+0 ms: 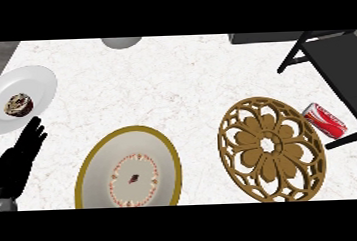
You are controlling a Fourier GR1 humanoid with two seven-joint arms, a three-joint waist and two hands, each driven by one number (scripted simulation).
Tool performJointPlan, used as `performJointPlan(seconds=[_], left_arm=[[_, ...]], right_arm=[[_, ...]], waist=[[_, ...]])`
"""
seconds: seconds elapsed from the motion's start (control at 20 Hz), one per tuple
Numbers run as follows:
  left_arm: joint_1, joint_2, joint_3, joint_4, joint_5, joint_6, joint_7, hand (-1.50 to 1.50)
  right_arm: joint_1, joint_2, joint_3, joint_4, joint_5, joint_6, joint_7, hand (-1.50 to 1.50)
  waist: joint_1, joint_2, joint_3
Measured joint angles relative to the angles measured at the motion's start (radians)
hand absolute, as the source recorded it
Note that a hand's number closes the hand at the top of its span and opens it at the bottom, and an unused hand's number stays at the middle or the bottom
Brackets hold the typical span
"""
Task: Pick the tomato from the placemat and place it in the tiered shelf
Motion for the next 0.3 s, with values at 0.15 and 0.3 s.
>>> performJointPlan(seconds=[0.15,0.3], left_arm=[[0.01,0.0,0.006,0.014,0.0,-0.001,-0.008,0.0],[0.032,0.003,0.01,0.003,-0.002,0.0,-0.006,0.0]], right_arm=[[-0.008,0.025,-0.004,-0.119,0.026,0.121,-0.022,-1.5],[-0.023,0.043,-0.008,-0.233,0.056,0.236,-0.056,-1.5]], waist=[[-0.015,-0.008,-0.002],[-0.023,-0.017,-0.002]])
